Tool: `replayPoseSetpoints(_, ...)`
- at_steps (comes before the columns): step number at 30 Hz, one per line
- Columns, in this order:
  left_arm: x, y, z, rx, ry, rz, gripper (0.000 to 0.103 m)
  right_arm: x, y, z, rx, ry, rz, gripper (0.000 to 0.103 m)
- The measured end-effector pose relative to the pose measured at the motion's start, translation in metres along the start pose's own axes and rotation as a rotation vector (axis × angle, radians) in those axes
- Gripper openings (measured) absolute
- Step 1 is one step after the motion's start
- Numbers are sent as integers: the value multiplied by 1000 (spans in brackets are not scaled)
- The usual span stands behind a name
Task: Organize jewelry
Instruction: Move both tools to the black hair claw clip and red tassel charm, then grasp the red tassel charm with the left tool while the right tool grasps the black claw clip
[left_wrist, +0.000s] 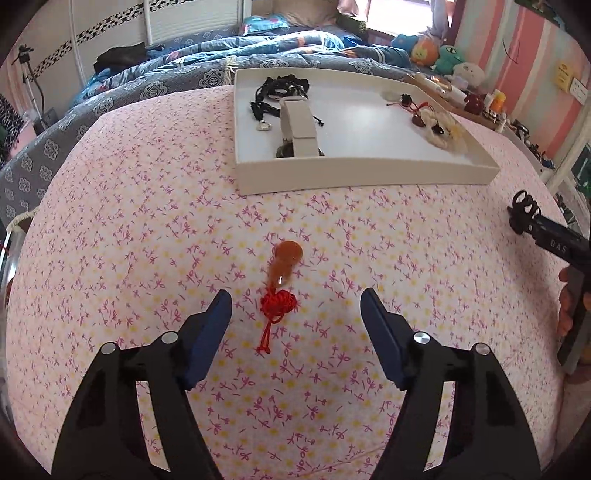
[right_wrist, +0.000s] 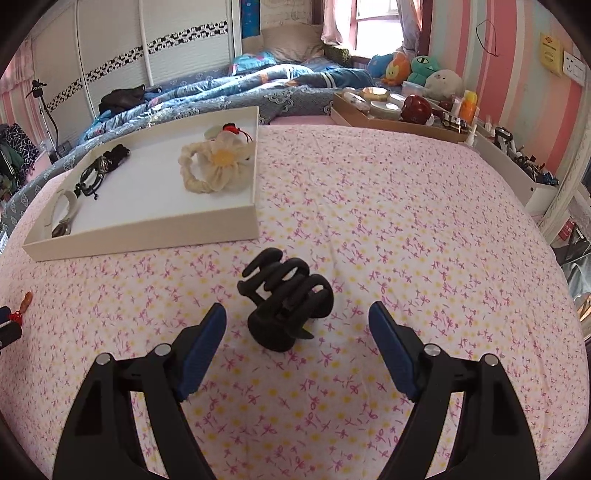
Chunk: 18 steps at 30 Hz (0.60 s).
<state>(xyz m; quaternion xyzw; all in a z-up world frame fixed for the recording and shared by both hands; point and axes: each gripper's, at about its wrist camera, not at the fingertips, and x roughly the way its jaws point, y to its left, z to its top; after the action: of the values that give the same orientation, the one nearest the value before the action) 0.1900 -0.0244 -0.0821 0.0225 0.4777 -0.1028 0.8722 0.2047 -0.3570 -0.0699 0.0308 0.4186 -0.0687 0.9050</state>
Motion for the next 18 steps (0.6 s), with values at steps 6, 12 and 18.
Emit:
replayPoseSetpoints(6,7,-4,-2,22,14,2,57,-2,5,-1,-30,-33,-17,80)
replayPoseSetpoints(12,7,-2,-2,19,12,10,50,-1,6,-2,-32,-28,-11,71)
replayPoseSetpoints(18,6,1,0,11,7,15,39,2,2,-2,-14,-16,7,60)
